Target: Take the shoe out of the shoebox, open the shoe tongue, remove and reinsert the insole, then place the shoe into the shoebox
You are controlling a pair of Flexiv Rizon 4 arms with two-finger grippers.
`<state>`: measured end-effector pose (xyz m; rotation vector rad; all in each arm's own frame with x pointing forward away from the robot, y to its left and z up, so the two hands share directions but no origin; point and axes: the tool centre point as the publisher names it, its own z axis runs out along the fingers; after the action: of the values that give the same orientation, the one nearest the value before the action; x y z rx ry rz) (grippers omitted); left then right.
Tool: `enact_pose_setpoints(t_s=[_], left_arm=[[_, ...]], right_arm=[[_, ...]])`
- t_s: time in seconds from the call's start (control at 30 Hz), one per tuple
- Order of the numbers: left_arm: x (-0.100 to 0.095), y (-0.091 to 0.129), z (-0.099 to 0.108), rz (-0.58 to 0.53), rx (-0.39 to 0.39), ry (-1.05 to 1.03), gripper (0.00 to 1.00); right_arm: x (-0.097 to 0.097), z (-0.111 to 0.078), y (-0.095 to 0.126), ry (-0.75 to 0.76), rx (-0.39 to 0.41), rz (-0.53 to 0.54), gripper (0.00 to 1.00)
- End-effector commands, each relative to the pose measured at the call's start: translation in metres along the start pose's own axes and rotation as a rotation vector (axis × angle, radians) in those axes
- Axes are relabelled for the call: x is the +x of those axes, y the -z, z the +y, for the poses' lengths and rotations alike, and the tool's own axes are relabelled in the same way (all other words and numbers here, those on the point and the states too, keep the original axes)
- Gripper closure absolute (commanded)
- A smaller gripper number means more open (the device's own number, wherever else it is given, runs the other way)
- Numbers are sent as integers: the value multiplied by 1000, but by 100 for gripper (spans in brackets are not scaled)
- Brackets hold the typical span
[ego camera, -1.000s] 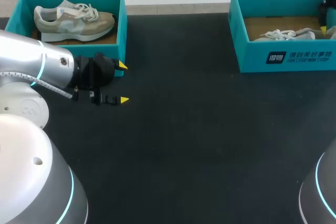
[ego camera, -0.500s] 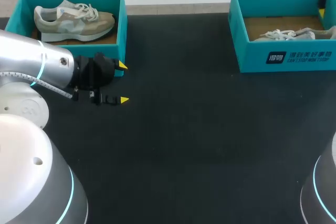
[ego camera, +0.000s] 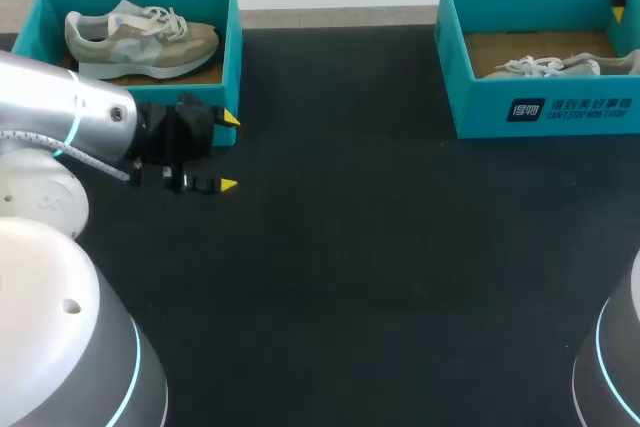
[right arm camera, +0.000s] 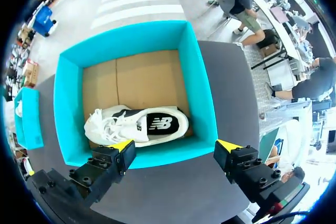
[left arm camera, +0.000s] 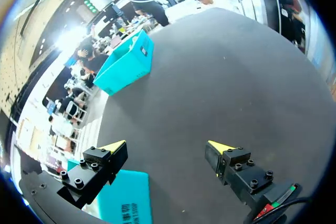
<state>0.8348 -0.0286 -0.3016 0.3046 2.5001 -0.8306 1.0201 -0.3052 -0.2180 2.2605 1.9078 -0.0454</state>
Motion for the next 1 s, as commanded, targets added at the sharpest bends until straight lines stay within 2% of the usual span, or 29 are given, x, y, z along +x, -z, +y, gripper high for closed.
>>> enact_pose_setpoints(t_s=[0.03,0.2,0.4,0.53,1.0], left_arm=[[-17,6,20,100,-74,-476,0],[-26,23,31,299,-20,-747,0],[-34,54,37,473,-75,-963,0],[-33,73,35,515,-132,-969,0],[-33,73,35,515,-132,-969,0]], right_arm=[[0,-4,0,-2,-42,0,0],[0,-4,0,-2,-42,0,0],[0,-4,0,-2,-42,0,0],[0,-4,0,-2,-42,0,0],[0,-4,0,-2,-42,0,0]])
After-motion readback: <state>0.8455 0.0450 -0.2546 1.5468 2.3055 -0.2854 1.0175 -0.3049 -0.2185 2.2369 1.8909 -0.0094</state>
